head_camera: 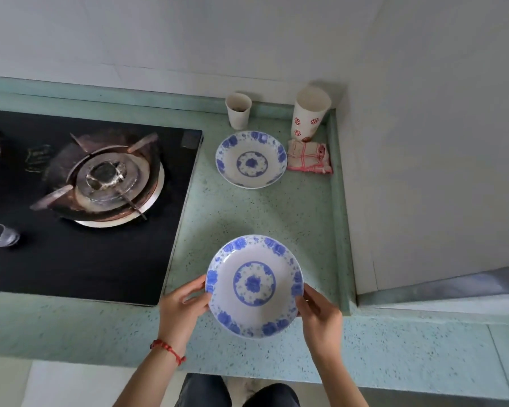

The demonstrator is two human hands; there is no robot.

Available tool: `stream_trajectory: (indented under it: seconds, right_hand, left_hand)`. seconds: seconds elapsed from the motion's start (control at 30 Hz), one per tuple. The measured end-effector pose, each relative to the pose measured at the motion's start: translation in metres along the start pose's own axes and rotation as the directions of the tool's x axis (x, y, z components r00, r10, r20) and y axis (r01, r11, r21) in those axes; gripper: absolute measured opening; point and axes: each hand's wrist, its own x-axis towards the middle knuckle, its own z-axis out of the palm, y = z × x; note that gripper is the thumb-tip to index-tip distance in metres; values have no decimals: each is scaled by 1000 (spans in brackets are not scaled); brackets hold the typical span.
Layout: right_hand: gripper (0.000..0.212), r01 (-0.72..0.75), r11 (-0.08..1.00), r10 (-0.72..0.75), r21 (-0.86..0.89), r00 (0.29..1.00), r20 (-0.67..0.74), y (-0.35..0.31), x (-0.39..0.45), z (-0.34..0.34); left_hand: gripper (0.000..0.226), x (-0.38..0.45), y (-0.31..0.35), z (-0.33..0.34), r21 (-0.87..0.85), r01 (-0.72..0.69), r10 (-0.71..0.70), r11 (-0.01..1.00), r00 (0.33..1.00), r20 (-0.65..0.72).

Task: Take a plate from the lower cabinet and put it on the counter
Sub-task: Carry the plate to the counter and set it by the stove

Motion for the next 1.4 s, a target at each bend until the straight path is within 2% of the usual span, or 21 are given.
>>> stream_trajectory:
  seconds: [0.2,0.53,0.9,1.27,1.4]
  right_hand:
    - [25,-75,997,74,-37,997,-8,5,13,11]
    - [25,-89,996,89,-11,996,-22,3,28,20]
    - [19,-40,999,42,29,996,-73,-15,77,39]
    - [39,6,999,-4,41,998,-65,-37,103,49]
    - [35,1,998,1,56,999,-45,-36,102,49]
  left_hand:
    - [42,15,-8,-1,19,39,-39,999,999,-17]
    - [38,38,-4,4,14,55,-56,998,998,18]
    - [36,86,22,20,-9,31,-31,999,998,62]
    - [36,113,36,32,-76,6,1,997,996,89]
    - [37,111,34,34,-64,-20,25,998,997,73]
